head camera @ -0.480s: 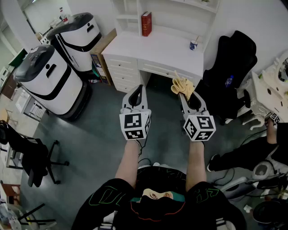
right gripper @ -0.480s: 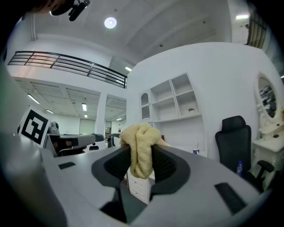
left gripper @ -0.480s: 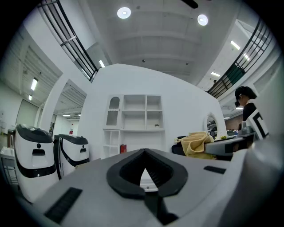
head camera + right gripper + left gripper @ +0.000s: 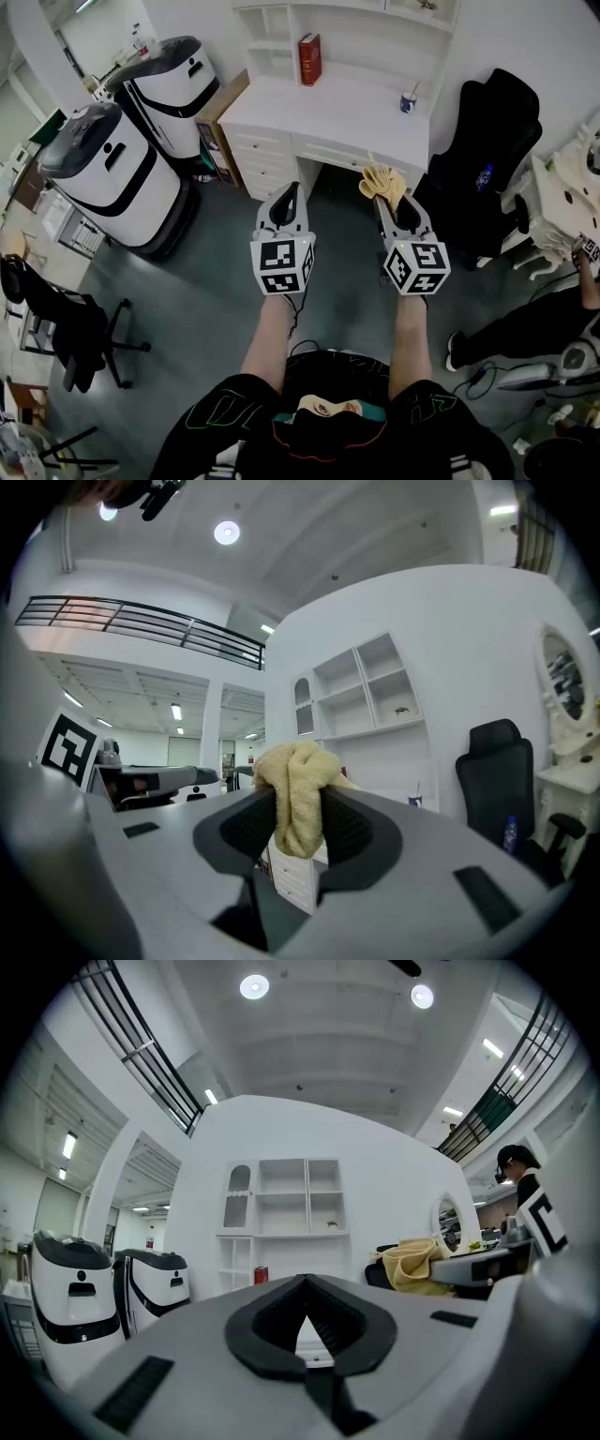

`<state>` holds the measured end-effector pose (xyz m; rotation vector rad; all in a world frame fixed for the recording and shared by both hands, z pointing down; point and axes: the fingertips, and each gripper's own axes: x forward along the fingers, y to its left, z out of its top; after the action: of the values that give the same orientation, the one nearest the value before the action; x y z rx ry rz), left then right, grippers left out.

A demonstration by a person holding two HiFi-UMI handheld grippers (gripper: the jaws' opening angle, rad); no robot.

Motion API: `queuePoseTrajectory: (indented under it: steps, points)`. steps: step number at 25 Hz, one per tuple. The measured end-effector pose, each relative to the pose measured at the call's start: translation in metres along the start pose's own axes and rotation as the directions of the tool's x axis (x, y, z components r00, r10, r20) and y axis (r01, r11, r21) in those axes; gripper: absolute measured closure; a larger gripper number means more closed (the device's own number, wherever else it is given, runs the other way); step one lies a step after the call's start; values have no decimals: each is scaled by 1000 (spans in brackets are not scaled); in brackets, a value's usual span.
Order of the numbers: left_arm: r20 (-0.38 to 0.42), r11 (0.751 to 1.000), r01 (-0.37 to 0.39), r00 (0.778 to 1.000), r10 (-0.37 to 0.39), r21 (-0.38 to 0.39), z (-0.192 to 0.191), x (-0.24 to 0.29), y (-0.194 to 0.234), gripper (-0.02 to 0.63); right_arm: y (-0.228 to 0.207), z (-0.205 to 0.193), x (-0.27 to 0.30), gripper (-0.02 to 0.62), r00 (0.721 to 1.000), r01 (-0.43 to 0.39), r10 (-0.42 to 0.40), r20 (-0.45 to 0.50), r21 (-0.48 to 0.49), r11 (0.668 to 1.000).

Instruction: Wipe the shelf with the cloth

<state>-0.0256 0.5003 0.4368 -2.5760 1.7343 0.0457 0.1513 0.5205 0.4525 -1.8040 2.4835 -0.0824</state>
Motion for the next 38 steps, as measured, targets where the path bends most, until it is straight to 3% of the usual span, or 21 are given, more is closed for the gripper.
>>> queuePoseTrajectory:
  steps: [8, 20, 29, 38]
  points:
    - [14, 1000, -16, 1000, 16, 4, 7, 7, -8, 607, -24, 6, 8, 459, 1000, -7, 6, 20, 43, 999]
    - [-3, 998, -68, 998, 68, -14, -1, 20, 26, 607, -10, -22, 54, 459, 996, -72, 75, -41, 73, 995]
    - [-68, 995, -52, 997, 46, -83, -49, 105, 67, 607, -31, -59, 136, 459, 992, -51, 60, -109, 82, 995]
    - [-152, 983, -70, 987, 44, -172, -95, 206, 141, 607, -41, -93, 261, 459, 977, -26, 44, -207, 90, 996]
